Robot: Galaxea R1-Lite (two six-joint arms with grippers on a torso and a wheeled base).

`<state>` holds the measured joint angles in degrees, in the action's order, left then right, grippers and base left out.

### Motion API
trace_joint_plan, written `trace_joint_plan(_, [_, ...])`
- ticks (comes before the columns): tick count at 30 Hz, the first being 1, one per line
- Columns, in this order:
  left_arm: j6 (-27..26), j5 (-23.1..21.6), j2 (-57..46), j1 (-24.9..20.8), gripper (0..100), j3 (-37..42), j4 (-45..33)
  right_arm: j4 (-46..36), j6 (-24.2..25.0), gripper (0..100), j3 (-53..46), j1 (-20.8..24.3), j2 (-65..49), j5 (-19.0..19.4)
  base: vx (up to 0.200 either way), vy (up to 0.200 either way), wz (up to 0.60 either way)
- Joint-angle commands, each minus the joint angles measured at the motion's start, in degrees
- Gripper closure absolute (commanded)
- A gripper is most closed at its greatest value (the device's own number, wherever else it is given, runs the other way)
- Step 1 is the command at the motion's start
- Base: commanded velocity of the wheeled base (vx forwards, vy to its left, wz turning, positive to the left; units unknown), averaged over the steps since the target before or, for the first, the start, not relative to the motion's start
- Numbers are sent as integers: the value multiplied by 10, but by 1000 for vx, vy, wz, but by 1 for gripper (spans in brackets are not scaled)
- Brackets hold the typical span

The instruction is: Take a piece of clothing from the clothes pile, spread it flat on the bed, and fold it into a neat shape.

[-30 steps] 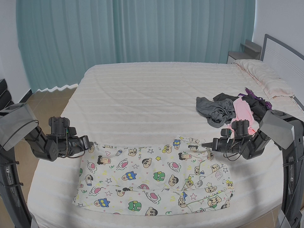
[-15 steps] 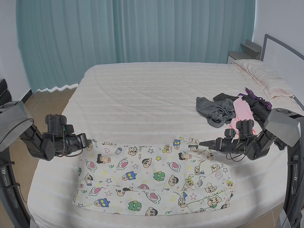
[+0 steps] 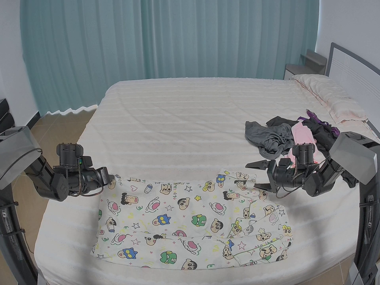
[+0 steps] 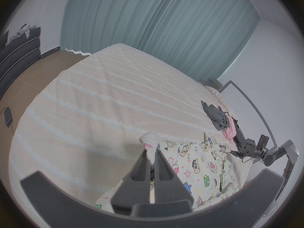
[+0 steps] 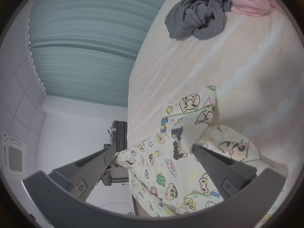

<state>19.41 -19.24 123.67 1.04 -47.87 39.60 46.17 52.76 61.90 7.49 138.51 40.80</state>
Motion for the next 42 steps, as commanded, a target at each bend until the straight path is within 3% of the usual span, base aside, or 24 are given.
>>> trace_joint_plan(1, [0, 0, 6, 0, 100, 1, 0, -8, 1, 0, 9, 5, 15, -1, 0, 0, 0])
trace_joint_plan(11, [0, 1, 5, 0, 100, 5, 1, -49, 2, 0, 10, -5, -4, -15, 0, 0, 0])
trace_joint_plan(18, [0, 1, 5, 1, 100, 5, 1, -127, 2, 0, 24, -3, -13, -18, 0, 0, 0])
trace_joint_plan(33, [0, 1, 7, 6, 100, 3, 2, -296, 3, 0, 190, 8, 51, -57, 0, 0, 0])
trace_joint_plan(34, [0, 1, 7, 6, 100, 2, 2, -307, 3, 100, 199, 8, 58, -59, 0, 0, 0])
trace_joint_plan(42, [0, 1, 10, 12, 100, -1, 3, -373, 2, 100, 239, 6, 66, -77, 0, 0, 0])
